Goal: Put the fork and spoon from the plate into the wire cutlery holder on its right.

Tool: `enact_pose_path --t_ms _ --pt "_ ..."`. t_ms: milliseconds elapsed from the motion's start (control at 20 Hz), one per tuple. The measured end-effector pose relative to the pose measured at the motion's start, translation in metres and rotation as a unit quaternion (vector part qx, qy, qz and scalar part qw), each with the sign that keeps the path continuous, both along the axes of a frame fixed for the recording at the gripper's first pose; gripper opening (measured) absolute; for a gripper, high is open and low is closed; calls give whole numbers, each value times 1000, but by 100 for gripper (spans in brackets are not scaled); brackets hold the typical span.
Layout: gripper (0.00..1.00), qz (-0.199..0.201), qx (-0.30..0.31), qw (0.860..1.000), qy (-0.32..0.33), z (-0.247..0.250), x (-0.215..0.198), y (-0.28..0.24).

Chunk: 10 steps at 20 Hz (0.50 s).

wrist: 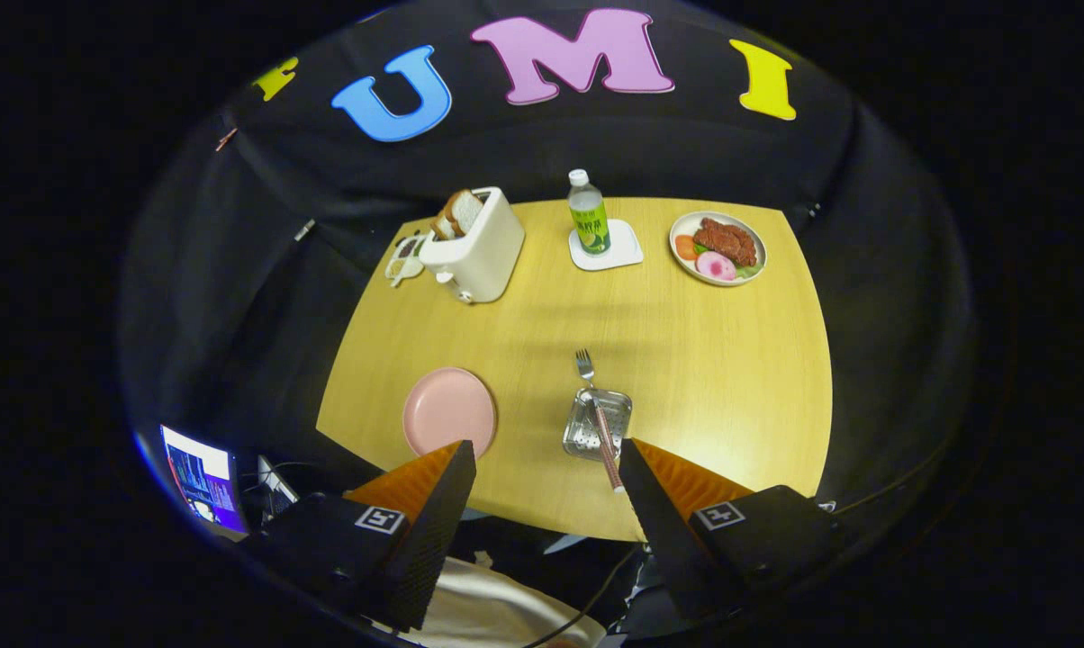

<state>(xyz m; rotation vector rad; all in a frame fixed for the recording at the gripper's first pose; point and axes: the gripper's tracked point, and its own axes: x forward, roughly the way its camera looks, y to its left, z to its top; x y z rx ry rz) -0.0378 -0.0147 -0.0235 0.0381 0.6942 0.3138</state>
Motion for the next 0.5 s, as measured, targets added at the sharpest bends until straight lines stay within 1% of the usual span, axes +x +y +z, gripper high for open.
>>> enact_pose_path --t_ms 100,200,400,500 --pt "100 -10 14 999 -50 17 1 7" --pt "100 -27 14 994 -106 34 4 9" --pt "100 -51 25 978 -201 65 0 23" --pt "100 -61 30 965 -254 86 -6 29"
